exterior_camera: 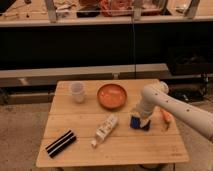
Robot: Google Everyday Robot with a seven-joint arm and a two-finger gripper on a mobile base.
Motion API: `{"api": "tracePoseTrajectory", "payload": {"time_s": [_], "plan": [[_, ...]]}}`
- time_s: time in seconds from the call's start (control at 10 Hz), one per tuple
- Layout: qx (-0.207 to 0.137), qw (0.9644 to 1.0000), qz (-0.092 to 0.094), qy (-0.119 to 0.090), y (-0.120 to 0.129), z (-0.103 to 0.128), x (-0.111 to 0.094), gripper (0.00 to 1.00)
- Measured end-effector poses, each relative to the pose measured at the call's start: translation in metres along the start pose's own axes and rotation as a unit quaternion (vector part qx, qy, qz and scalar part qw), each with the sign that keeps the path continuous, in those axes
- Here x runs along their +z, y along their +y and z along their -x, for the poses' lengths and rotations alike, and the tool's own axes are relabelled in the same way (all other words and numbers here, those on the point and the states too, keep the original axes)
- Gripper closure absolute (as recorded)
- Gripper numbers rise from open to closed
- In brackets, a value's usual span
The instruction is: Wipe the white sponge on the table
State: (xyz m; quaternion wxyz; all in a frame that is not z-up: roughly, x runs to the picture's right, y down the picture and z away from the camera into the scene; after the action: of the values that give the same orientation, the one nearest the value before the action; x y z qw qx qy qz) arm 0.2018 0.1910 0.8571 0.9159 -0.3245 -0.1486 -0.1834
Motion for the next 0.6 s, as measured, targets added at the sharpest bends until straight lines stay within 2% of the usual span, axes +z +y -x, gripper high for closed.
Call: {"api": "tracePoseTrajectory", "payload": {"time_s": [0.3, 0.6], "plan": [[0.007, 1.0000, 0.006, -0.002, 0.006, -0.002, -0.001, 0.20], [0.040, 0.9981, 0.002, -0.047, 0.006, 0.013, -0.025, 0.20]]}}
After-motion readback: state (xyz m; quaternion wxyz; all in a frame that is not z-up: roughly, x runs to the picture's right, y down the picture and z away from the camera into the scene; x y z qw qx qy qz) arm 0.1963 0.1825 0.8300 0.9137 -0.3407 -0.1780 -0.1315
